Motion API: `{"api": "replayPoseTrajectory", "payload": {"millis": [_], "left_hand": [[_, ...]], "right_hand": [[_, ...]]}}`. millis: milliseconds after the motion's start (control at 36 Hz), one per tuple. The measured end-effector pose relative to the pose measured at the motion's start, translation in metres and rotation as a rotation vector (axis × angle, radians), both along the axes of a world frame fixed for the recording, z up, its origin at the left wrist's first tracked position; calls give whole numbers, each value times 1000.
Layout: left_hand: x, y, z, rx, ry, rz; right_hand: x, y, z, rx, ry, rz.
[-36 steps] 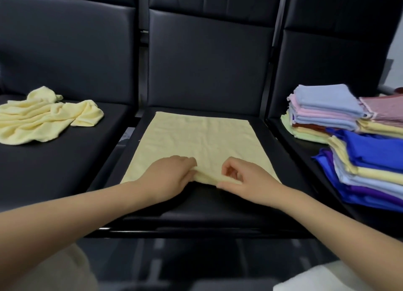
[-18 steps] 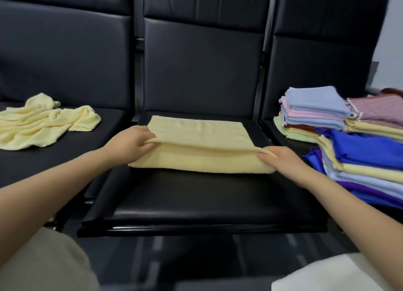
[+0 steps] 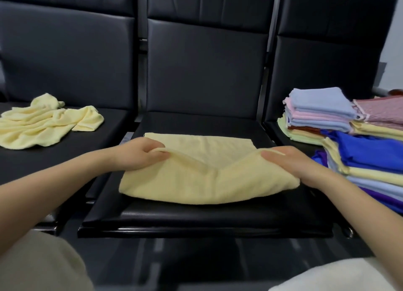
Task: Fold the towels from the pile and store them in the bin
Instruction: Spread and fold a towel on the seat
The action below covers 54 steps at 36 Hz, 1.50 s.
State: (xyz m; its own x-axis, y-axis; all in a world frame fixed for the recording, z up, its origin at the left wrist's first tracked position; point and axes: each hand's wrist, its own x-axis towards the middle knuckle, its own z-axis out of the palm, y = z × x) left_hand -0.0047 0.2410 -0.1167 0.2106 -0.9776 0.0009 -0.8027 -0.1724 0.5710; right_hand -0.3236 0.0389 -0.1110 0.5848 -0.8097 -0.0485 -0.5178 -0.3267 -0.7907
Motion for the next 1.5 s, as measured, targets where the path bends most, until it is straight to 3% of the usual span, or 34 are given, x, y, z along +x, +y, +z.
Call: {"api": "replayPoseTrajectory", "payload": {"millis": [250, 611, 861, 1111, 1194, 1333, 1500], "left_hand": [[39, -24, 6, -67, -55, 197], [76, -77, -25, -280, -197, 504], [70, -69, -42, -194, -145, 563], [11, -57, -38, -232, -269, 297], [1, -57, -43, -182, -252, 245], [9, -57, -46, -69, -201, 193], [15, -65, -33, -100, 256, 315]], "right_hand": [[16, -40, -12, 187, -187, -66], [83, -78, -24, -147, -171, -312], [74, -76, -44, -222, 219, -347], [71, -57, -28, -114, 461, -244], [77, -48, -19, -7, 405, -254], [103, -34, -4, 306, 70, -348], [145, -2, 14, 454, -214, -326]]}}
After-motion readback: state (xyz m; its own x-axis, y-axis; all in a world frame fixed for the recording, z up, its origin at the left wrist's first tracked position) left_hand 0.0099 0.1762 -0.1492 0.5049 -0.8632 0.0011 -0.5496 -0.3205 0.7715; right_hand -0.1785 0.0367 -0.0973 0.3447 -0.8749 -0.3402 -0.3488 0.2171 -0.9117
